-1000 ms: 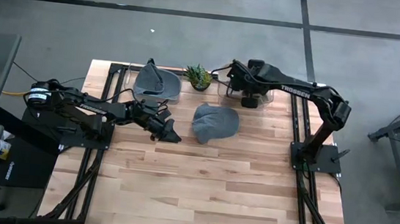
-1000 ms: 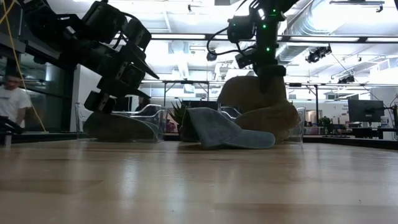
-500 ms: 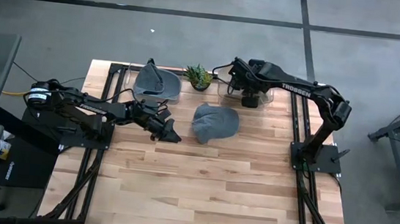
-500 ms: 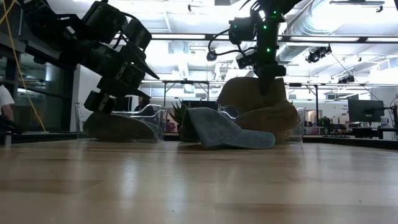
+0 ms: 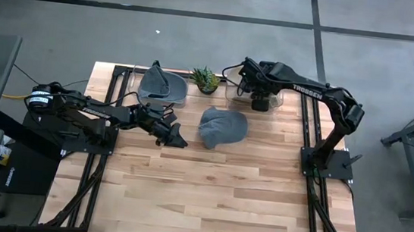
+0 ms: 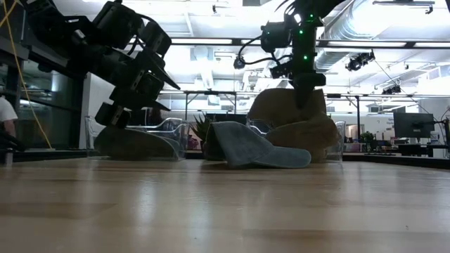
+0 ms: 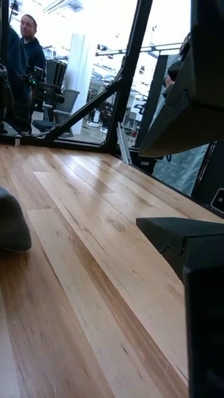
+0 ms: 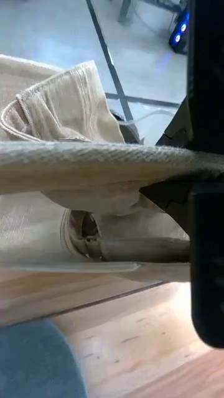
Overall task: Pick & Place hat
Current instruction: Put the brown cap into the right transparent bin
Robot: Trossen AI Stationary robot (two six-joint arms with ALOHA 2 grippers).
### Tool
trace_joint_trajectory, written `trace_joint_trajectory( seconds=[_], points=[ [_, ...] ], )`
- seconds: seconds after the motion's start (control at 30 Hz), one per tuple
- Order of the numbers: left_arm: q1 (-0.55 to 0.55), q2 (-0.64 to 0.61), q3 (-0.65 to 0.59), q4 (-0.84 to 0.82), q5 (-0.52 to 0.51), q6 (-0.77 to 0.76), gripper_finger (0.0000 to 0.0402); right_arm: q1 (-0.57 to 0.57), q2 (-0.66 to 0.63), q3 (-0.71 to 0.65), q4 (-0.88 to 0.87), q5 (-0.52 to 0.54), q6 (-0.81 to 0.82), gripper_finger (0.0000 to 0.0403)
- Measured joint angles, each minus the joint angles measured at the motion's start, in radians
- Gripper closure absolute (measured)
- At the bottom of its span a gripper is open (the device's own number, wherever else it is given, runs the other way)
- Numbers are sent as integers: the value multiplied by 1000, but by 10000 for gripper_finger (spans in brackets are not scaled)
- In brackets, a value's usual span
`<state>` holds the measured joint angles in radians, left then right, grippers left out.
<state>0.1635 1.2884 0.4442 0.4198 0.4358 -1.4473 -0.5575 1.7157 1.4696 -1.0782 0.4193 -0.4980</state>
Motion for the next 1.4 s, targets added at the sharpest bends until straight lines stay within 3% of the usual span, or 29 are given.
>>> trace_joint_trajectory(
  seconds=[0.33,0.67,1.4],
  points=[
    [0,0,0,1,0,-1,254,-1,0,-5,14,-6,4,395],
    [0,0,0,2,0,-2,254,-3,-1,-97,73,-3,9,395],
    [0,0,0,2,-3,-4,254,-6,-1,-99,140,-7,-91,395]
  ],
)
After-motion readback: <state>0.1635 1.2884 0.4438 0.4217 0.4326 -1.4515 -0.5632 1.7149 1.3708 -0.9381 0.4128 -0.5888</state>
